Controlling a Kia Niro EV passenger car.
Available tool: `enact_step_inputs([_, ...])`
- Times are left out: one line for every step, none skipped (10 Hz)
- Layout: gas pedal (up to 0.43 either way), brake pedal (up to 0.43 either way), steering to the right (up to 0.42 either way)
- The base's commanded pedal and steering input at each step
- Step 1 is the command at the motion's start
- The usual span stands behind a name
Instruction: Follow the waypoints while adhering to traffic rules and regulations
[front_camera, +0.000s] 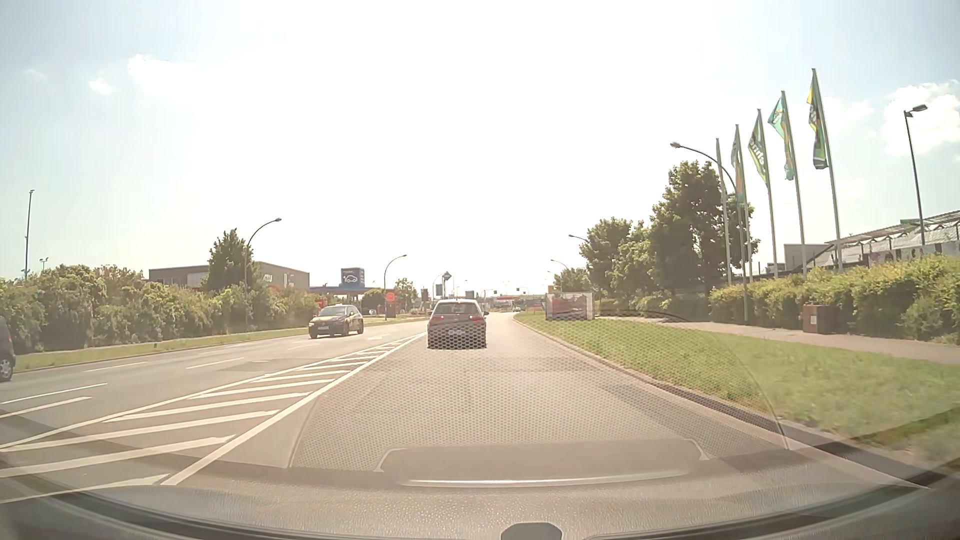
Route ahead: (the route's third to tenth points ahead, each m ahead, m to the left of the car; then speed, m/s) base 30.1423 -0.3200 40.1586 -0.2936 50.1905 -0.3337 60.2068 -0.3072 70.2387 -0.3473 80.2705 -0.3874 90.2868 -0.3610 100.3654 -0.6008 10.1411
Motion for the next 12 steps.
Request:
enact_step_inputs([0.169, 0.0, 0.0])
enact_step_inputs([0.169, 0.0, 0.0])
enact_step_inputs([0.169, 0.0, 0.0])
enact_step_inputs([0.169, 0.0, 0.0])
enact_step_inputs([0.169, 0.0, 0.0])
enact_step_inputs([0.169, 0.0, 0.0])
enact_step_inputs([0.169, 0.0, -0.001])
enact_step_inputs([0.169, 0.0, -0.001])
enact_step_inputs([0.169, 0.0, -0.001])
enact_step_inputs([0.169, 0.0, -0.001])
enact_step_inputs([0.169, 0.0, -0.002])
enact_step_inputs([0.169, 0.0, -0.002])
